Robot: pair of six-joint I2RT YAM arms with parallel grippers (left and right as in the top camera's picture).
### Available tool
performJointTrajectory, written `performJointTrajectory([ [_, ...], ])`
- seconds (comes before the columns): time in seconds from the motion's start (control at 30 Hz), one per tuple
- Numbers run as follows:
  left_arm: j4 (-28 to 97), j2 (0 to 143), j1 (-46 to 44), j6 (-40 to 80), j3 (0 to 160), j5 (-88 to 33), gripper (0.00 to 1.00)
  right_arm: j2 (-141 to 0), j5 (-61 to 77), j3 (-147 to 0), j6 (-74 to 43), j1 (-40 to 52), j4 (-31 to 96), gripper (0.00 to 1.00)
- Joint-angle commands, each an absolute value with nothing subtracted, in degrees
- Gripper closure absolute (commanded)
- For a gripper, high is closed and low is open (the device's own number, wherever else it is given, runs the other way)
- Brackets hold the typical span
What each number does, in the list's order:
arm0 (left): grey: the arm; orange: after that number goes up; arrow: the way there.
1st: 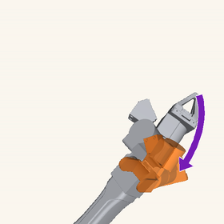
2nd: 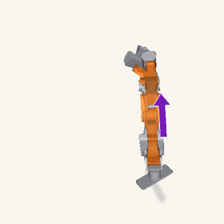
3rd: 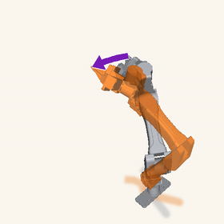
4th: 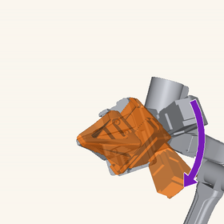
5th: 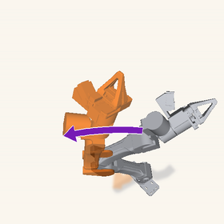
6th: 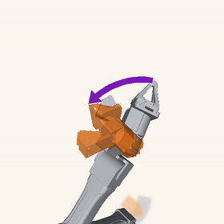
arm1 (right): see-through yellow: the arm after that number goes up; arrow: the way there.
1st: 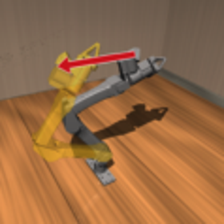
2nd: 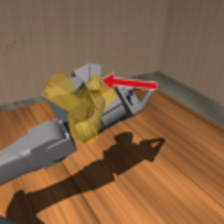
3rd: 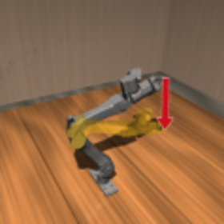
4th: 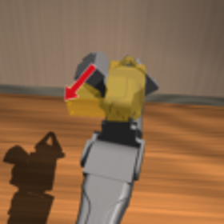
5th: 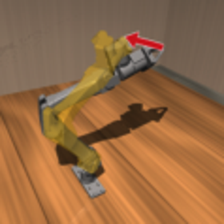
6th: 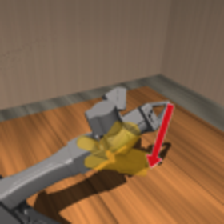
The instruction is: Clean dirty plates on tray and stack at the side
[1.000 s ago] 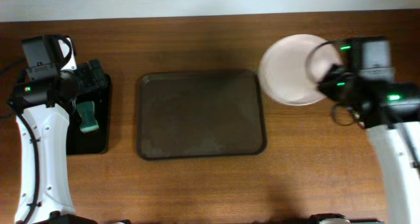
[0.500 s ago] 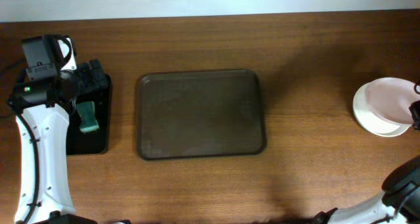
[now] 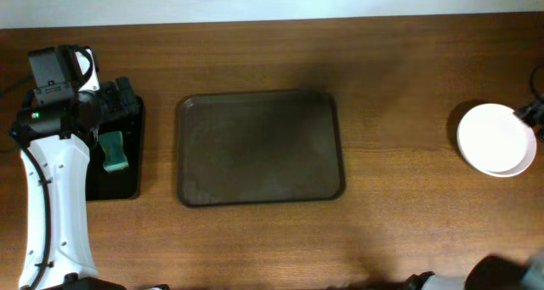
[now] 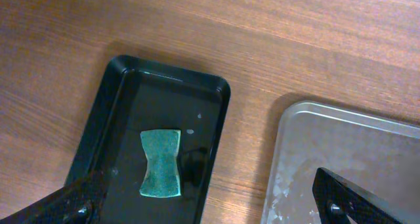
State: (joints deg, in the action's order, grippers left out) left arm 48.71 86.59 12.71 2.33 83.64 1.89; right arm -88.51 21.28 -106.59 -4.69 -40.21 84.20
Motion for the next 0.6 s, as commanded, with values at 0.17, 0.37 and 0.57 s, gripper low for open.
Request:
performJointTrajectory([
  [0.17,48.8,86.5,12.8,1.7,84.2,1.7,0.01,-61.2,25.0,-107.6,-7.1,-31.9,90.7,0.02],
  [0.37,48.8,86.5,12.8,1.7,84.2,1.7,0.01,-48.7,26.4,-106.2,17.0,-31.0,93.3,0.02],
  [0.57,48.8,86.5,12.8,1.7,84.2,1.7,0.01,-31.4,23.0,-64.4,11.7,-11.9,45.4,0.02],
])
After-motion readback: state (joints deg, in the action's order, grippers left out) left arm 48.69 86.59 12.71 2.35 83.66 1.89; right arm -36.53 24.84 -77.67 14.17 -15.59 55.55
